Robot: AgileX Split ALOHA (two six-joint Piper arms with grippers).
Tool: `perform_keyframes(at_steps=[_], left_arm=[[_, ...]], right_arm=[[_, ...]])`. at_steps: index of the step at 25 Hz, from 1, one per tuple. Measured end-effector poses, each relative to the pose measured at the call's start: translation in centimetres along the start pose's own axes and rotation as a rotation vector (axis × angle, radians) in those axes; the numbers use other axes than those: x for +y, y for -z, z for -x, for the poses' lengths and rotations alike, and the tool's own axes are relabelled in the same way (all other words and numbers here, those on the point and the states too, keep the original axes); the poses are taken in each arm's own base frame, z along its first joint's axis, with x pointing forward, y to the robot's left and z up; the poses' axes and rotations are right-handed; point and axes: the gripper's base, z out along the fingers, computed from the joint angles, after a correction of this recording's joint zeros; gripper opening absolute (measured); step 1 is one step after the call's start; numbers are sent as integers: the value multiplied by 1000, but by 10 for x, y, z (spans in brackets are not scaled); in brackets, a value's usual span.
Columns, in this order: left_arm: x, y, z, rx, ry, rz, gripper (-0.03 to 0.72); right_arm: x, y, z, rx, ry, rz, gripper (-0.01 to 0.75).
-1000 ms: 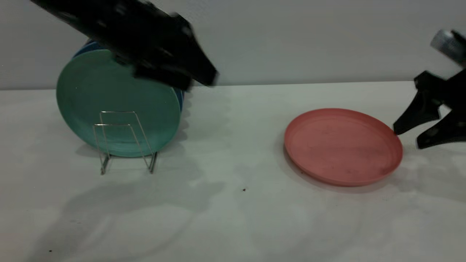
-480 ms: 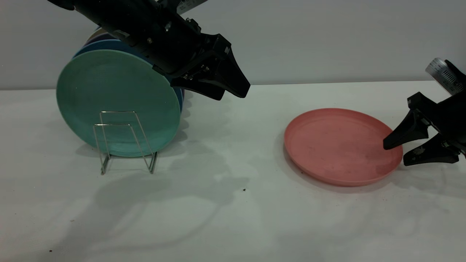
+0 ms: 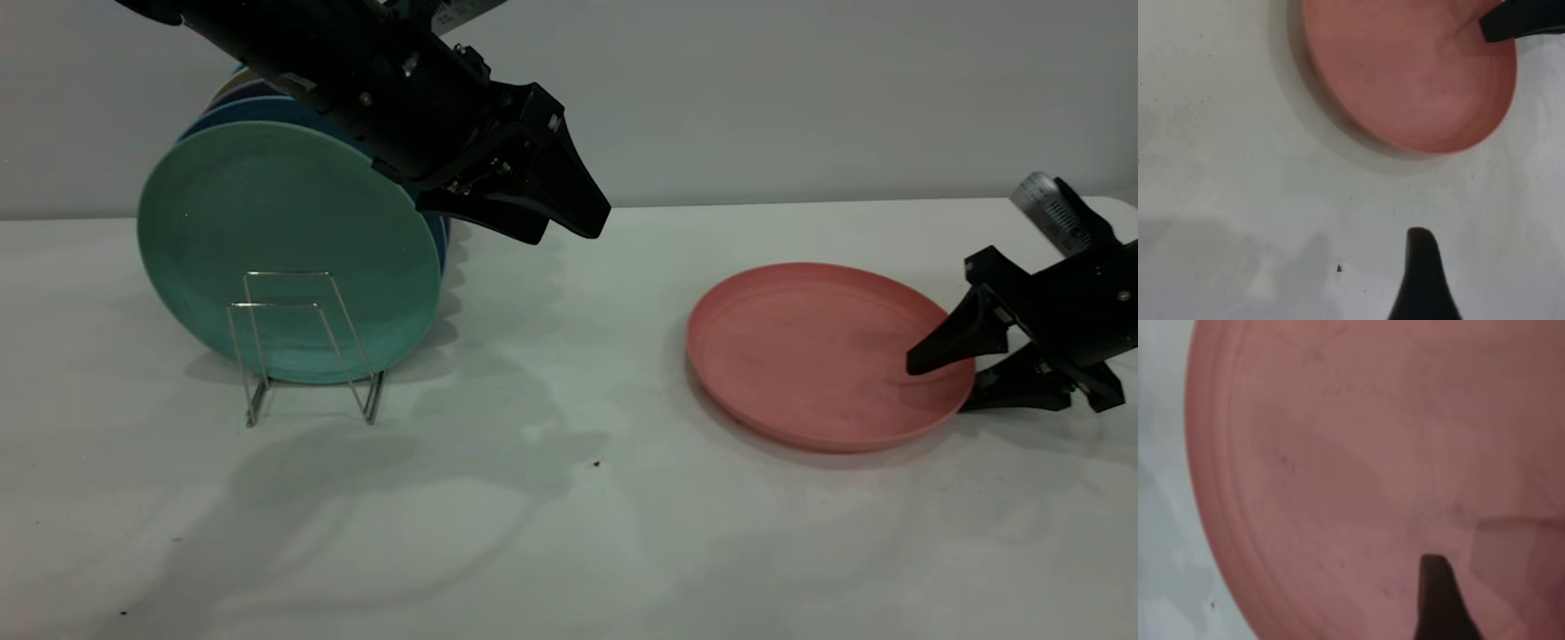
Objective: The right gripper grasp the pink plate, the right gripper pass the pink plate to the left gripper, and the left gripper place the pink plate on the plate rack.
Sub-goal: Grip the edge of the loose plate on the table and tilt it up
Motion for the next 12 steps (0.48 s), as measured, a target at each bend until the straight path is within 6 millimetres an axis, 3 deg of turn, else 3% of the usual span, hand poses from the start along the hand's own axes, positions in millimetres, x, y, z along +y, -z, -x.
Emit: perform_keyframes(at_steps=[3, 5, 7, 12], left_arm=[[0, 0, 0, -1, -1, 2, 563], [1, -1, 0, -3, 0, 6, 563], [2, -1, 0, -5, 1, 12, 563], [15, 5, 1, -24, 104, 36, 563]], right_arm=[[0, -4, -1, 5, 16, 0, 334], [0, -5, -1, 1, 45, -5, 159], [1, -6, 0, -13, 83, 8, 55], [12, -6, -4, 16, 260, 135, 15]])
